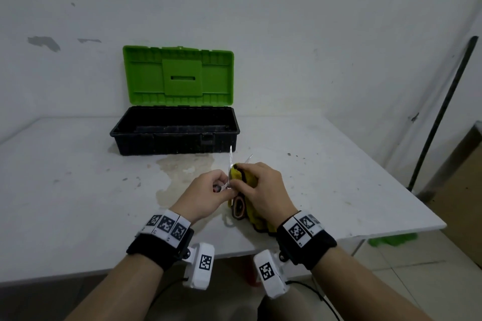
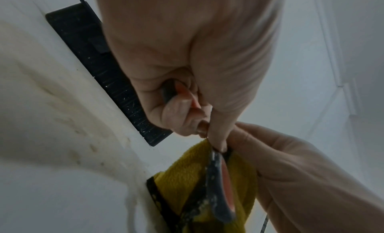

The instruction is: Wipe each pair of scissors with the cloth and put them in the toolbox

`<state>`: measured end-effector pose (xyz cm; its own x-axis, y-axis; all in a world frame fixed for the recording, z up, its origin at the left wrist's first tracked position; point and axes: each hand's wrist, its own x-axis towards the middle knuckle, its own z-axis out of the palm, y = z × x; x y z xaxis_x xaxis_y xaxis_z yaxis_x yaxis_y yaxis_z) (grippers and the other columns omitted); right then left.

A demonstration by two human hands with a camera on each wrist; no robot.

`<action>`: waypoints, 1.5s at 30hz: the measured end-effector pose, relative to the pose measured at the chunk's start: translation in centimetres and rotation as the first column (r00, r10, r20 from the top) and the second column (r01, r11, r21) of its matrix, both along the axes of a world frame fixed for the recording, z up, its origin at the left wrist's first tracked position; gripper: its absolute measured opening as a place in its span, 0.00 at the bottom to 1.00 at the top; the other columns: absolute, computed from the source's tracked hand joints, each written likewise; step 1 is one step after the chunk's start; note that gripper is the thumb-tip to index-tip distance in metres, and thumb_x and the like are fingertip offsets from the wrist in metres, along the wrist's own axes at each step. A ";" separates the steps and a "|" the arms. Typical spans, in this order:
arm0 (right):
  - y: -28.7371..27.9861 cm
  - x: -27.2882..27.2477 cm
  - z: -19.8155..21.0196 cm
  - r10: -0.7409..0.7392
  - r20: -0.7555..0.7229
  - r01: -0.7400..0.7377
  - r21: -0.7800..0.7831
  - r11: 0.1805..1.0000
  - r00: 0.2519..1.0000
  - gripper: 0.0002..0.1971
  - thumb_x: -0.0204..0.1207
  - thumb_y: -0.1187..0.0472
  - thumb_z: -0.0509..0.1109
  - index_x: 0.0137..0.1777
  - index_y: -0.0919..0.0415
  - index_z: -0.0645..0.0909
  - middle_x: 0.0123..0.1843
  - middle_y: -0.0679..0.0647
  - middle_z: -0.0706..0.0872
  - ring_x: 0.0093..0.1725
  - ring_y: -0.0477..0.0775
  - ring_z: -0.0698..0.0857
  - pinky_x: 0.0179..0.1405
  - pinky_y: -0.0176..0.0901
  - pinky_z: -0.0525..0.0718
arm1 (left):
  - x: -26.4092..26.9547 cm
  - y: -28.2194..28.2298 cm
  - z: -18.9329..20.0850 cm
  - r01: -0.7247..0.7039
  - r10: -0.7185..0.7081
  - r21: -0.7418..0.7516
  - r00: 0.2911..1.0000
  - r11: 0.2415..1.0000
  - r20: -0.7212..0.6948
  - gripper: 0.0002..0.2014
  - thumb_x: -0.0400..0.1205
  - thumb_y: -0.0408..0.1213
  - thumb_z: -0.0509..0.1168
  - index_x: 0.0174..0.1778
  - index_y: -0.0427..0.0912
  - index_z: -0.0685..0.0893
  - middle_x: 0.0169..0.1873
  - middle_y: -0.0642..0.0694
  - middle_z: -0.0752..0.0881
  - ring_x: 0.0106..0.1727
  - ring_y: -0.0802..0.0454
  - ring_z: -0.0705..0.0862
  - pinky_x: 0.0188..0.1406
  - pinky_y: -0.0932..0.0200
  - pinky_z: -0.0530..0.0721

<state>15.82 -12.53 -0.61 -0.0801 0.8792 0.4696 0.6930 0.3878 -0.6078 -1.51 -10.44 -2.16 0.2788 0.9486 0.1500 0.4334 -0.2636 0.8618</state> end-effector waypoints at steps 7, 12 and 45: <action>-0.1 1.0 0.2 0.041 -0.006 -0.040 0.103 0.994 0.999 0.10 0.81 0.60 0.70 0.61 0.53 0.86 0.53 0.44 0.89 0.53 0.40 0.85 0.57 0.32 0.81 | -0.3 0.1 -0.3 -0.082 0.086 -0.064 0.994 0.995 0.068 0.09 0.82 0.44 0.71 0.42 0.42 0.86 0.33 0.51 0.88 0.21 0.66 0.77 0.28 0.60 0.73; 0.0 0.6 -0.8 0.137 0.149 -0.160 0.161 0.974 0.979 0.11 0.82 0.63 0.69 0.61 0.57 0.88 0.51 0.53 0.85 0.47 0.51 0.85 0.48 0.39 0.83 | 0.2 0.0 0.1 -0.056 0.069 -0.094 0.986 0.994 0.150 0.03 0.80 0.37 0.74 0.44 0.42 0.90 0.36 0.47 0.91 0.22 0.67 0.78 0.28 0.66 0.72; 1.5 2.7 1.7 -0.119 0.094 0.104 0.150 0.983 0.988 0.12 0.84 0.64 0.65 0.62 0.56 0.87 0.50 0.53 0.83 0.46 0.51 0.82 0.50 0.44 0.83 | 0.3 -0.3 0.7 -0.074 0.094 -0.094 0.970 0.993 0.225 0.04 0.80 0.36 0.74 0.44 0.40 0.89 0.32 0.49 0.89 0.26 0.63 0.78 0.26 0.68 0.74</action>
<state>18.53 -11.05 1.05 -0.0392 0.8092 0.5863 0.7921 0.3828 -0.4754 -1.18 -10.77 -1.48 0.1655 0.9790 0.1189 0.2402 -0.1569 0.9580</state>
